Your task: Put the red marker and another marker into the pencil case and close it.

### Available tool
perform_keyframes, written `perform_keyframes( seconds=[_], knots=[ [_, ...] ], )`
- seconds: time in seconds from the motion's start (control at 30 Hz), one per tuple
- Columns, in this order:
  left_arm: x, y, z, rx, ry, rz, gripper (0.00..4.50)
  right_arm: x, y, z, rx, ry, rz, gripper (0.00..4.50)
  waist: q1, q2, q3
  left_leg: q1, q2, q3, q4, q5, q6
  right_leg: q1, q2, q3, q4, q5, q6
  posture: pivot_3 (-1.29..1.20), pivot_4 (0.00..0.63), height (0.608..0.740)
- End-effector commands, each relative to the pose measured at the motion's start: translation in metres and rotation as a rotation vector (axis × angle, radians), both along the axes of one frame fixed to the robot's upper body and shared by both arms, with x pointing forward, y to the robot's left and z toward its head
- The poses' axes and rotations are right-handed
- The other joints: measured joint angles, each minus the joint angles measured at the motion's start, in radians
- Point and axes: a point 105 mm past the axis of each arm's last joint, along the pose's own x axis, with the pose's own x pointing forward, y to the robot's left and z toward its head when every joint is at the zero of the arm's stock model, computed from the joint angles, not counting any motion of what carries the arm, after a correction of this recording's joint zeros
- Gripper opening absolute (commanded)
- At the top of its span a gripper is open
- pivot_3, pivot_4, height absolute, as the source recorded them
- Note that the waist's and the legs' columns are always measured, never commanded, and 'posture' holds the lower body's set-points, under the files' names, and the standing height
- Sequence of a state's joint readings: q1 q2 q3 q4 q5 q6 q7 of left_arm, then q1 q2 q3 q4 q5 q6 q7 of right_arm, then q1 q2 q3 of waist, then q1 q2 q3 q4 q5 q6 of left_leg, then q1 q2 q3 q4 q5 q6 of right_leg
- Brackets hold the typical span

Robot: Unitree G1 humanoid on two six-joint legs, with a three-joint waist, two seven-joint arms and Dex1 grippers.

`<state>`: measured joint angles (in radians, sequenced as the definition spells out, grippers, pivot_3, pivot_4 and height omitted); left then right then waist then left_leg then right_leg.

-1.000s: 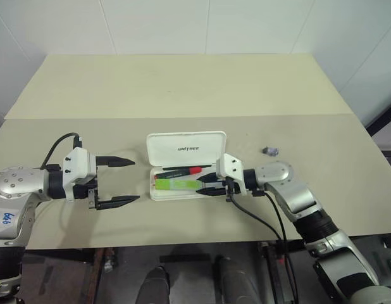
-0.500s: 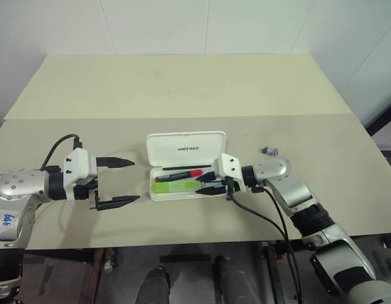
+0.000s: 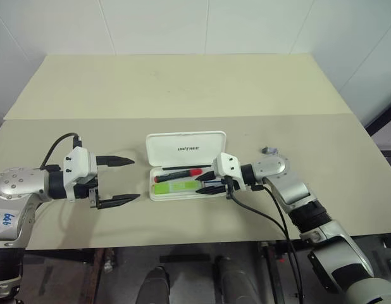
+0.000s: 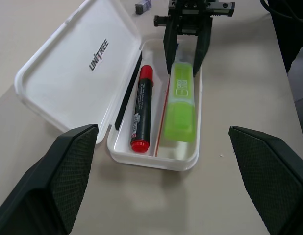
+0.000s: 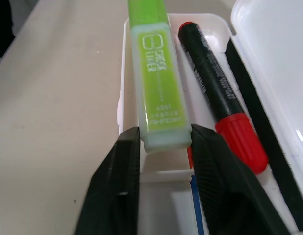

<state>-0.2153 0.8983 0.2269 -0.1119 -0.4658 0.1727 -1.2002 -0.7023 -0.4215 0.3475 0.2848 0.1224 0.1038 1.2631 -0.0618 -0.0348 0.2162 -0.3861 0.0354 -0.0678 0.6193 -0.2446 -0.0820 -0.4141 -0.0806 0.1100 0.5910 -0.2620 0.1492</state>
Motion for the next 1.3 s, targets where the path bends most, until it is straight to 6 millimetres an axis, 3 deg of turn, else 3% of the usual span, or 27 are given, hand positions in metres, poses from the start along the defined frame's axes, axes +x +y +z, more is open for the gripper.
perform_keyframes(
  seconds=[0.03, 0.17, 0.2, 0.43, 0.53, 0.7, 0.8, 0.9, 1.03, 1.13, 1.2, 1.3],
  knots=[
    [-0.001, -0.004, 0.010, 0.005, -0.045, -0.018, 4.50, -0.008, 0.005, 0.005, -0.008, 0.019, 0.061, 2.86, 0.000, 0.000, 0.000, 0.000, 0.000, 0.000, 0.000, 0.000, 0.000, 0.000, 0.000, 0.000, 0.000, 0.000, 0.000, 0.00, 0.150, 0.740],
    [0.001, -0.005, 0.010, 0.003, -0.048, -0.021, 4.50, 0.002, 0.008, 0.014, 0.013, -0.070, 0.028, 4.27, -0.001, 0.000, 0.000, 0.000, 0.000, 0.000, -0.002, 0.000, 0.000, 0.000, 0.000, 0.000, 0.000, 0.001, 0.002, 0.00, 0.150, 0.740],
    [0.001, -0.005, 0.010, 0.003, -0.048, -0.021, 4.50, 0.002, 0.009, 0.016, 0.022, -0.070, 0.030, 4.43, -0.001, 0.000, 0.000, 0.000, 0.000, 0.000, -0.002, 0.000, 0.000, -0.001, 0.000, 0.000, 0.000, 0.001, 0.002, 0.00, 0.150, 0.740],
    [0.002, -0.006, 0.010, -0.001, -0.048, -0.023, 4.50, 0.000, 0.014, 0.038, 0.076, -0.095, 0.052, 4.43, -0.001, 0.000, 0.000, 0.000, 0.000, 0.000, -0.003, 0.000, 0.000, -0.001, 0.000, 0.000, 0.000, 0.001, 0.002, 0.00, 0.150, 0.740],
    [0.003, -0.008, 0.010, -0.005, -0.049, -0.027, 4.50, -0.005, 0.017, 0.057, 0.150, -0.108, 0.060, 4.43, 0.000, 0.000, 0.000, 0.000, 0.000, 0.000, -0.003, 0.000, 0.000, -0.001, 0.000, 0.000, 0.000, 0.001, 0.003, 0.00, 0.150, 0.740],
    [0.001, -0.008, 0.010, -0.014, -0.050, -0.027, 4.50, -0.025, -0.001, 0.086, 0.269, -0.080, 0.036, 4.43, 0.003, 0.000, 0.000, 0.000, 0.000, -0.001, -0.004, 0.000, 0.000, -0.002, 0.000, -0.001, 0.000, 0.002, 0.005, 0.00, 0.150, 0.740],
    [0.000, -0.009, 0.011, -0.032, -0.052, -0.016, 4.50, -0.032, -0.033, 0.092, 0.273, -0.053, -0.051, 4.43, 0.011, 0.000, 0.000, -0.001, 0.000, -0.001, -0.005, 0.000, 0.000, -0.002, 0.000, -0.001, 0.000, 0.001, 0.005, 0.00, 0.150, 0.740],
    [0.000, -0.009, 0.011, -0.055, -0.050, -0.007, 4.50, -0.031, -0.067, 0.086, 0.203, -0.035, -0.160, 4.43, 0.015, 0.000, 0.000, -0.002, 0.000, -0.001, -0.004, -0.001, -0.001, -0.001, 0.000, -0.001, -0.002, -0.001, 0.002, 0.00, 0.150, 0.740],
    [0.001, -0.013, 0.010, -0.075, -0.049, -0.008, 4.50, 0.003, -0.161, 0.074, 0.045, -0.070, -0.501, 4.43, 0.010, 0.000, 0.000, -0.001, 0.000, -0.001, -0.004, -0.001, -0.001, -0.001, 0.000, -0.001, -0.003, -0.003, -0.002, 0.00, 0.150, 0.740],
    [0.004, -0.018, 0.010, -0.094, -0.052, -0.017, 4.50, 0.032, -0.204, 0.066, 0.015, -0.126, -0.713, 4.43, 0.001, 0.000, 0.000, -0.001, 0.000, 0.001, -0.004, 0.000, 0.000, 0.000, 0.000, 0.000, -0.007, -0.002, -0.002, 0.00, 0.150, 0.740],
    [0.006, -0.021, 0.011, -0.103, -0.055, -0.023, 4.50, 0.046, -0.216, 0.061, 0.023, -0.140, -0.796, 4.43, -0.011, 0.000, 0.000, 0.000, 0.000, 0.002, -0.004, 0.000, 0.000, 0.000, 0.000, 0.001, -0.006, -0.002, -0.002, 0.00, 0.150, 0.740],
    [0.008, -0.024, 0.014, -0.119, -0.053, -0.033, 4.50, 0.056, -0.215, 0.055, 0.039, -0.144, -0.808, 4.43, -0.027, 0.001, 0.000, 0.001, 0.000, 0.002, -0.004, 0.001, 0.001, 0.000, 0.000, 0.001, -0.005, -0.002, -0.002, 0.00, 0.150, 0.740]
  ],
)
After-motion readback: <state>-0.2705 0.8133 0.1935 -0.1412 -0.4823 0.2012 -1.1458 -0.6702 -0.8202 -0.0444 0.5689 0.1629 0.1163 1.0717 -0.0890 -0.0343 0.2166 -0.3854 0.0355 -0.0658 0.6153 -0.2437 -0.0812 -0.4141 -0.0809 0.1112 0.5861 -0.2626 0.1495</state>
